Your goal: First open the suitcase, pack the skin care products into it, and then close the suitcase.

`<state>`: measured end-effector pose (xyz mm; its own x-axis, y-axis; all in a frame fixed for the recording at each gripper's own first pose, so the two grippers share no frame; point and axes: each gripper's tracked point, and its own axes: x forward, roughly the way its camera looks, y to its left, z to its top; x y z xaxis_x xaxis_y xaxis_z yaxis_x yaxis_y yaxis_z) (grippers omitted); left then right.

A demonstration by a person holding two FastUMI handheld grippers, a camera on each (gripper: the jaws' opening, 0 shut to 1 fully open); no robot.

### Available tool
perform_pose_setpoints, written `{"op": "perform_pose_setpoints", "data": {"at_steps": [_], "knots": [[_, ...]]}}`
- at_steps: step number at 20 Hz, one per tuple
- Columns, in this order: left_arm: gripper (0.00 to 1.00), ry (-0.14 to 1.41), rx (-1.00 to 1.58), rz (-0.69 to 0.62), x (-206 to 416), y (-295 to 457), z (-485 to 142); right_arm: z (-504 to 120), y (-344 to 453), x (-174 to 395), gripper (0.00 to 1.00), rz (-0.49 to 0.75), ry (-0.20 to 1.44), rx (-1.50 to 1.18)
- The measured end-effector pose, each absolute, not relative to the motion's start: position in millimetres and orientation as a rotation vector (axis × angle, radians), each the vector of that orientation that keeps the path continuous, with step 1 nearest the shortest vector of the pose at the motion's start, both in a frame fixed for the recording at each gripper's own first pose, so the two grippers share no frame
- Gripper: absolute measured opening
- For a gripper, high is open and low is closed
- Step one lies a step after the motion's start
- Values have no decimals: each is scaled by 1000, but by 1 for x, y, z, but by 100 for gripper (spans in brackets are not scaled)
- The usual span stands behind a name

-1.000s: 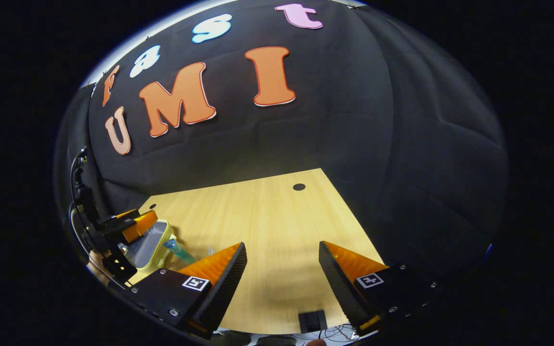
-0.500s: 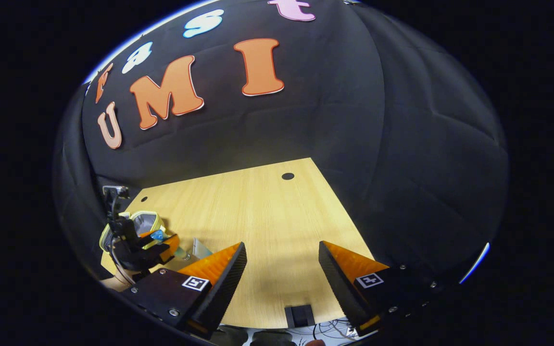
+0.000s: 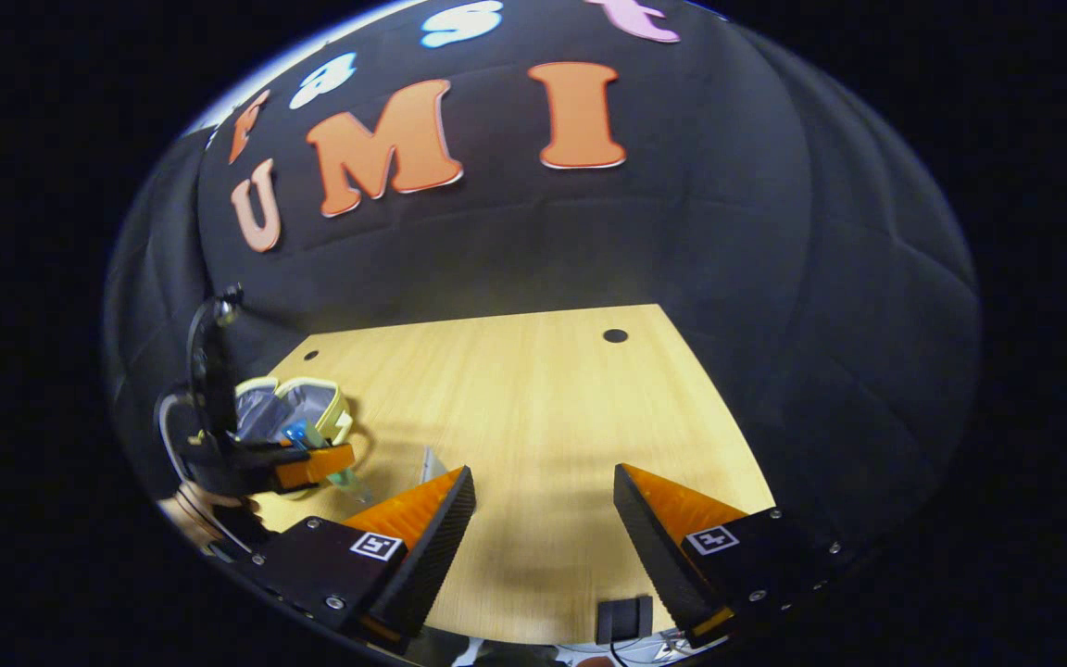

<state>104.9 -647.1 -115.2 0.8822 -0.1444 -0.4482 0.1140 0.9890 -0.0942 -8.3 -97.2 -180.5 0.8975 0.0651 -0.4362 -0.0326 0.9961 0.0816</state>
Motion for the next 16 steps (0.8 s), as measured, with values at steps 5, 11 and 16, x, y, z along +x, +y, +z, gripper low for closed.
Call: {"op": "perform_pose_setpoints", "data": {"at_steps": [5,11,16], "knots": [[49,464,-25,-75,51,-593,-79,-209,-32,19,96,214,503,13],[49,501,64,23,-3,-541,-75,-277,7,42,96,341,654,-102],[49,526,45,69,-28,-516,-77,-327,0,53,76,322,773,-196]]}}
